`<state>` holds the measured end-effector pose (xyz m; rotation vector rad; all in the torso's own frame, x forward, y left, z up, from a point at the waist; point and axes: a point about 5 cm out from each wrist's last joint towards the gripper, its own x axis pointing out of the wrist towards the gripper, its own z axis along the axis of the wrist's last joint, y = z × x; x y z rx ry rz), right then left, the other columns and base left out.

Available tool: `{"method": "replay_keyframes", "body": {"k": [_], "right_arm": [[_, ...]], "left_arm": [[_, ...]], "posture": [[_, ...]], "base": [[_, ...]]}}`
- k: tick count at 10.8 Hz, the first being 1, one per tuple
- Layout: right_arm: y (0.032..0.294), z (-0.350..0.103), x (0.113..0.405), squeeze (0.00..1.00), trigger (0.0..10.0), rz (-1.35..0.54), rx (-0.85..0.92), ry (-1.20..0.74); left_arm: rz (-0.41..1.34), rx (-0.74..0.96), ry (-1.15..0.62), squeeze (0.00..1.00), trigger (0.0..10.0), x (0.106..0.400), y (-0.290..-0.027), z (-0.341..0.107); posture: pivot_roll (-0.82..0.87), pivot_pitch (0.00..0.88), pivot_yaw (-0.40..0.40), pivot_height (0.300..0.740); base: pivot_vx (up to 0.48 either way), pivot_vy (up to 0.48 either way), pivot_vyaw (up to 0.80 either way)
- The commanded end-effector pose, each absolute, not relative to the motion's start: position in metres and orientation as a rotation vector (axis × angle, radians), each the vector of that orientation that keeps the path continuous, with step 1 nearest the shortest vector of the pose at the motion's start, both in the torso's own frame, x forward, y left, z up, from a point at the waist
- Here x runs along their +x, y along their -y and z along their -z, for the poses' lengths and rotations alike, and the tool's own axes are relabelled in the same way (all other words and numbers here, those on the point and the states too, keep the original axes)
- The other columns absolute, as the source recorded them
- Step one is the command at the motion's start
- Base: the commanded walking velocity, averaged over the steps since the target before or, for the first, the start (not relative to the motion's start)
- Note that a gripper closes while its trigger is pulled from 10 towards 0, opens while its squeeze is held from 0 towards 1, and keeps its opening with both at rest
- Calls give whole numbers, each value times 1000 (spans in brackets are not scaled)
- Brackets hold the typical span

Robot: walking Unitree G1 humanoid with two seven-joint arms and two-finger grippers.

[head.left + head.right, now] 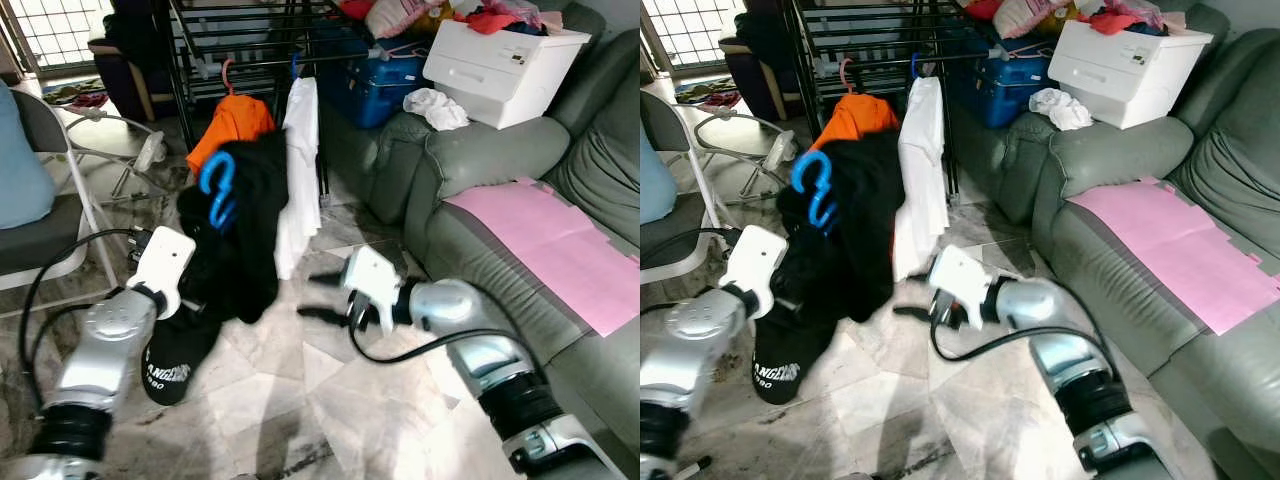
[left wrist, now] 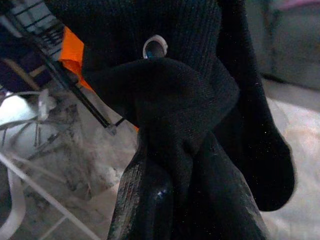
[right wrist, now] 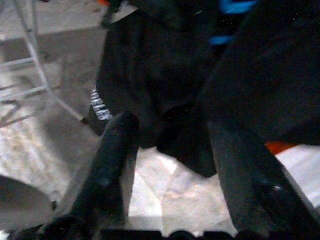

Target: Hang hanger

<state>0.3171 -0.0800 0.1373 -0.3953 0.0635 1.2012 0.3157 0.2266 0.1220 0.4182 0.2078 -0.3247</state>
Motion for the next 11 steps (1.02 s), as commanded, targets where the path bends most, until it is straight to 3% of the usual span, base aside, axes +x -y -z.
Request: {"method": "replay_keyframes", "body": {"k": [1,5,9,11], "right_arm": [[84,-149,324,1000,10000,-1165,-426,-17],[106,-164,335,1000,10000,-1156,-534,34],[120,-168,336,1000,10000,-1256,-595,-3],[123,-176,339,1000,10000,-1269,-617,8]], "left_arm": [[394,491,-178,0,0,312,-227,-129],[716,701,-261,0,0,283,-246,-123],[938,740,-65,0,0,275,-218,-144],[1001,762,-60,0,0,269,-214,-139]], "posture": [[36,14,-46,740],[40,16,-43,740],[41,14,-45,740],[39,14,-43,740]], "base": [[0,0,0],[0,0,0],[0,0,0],[0,0,0]]}}
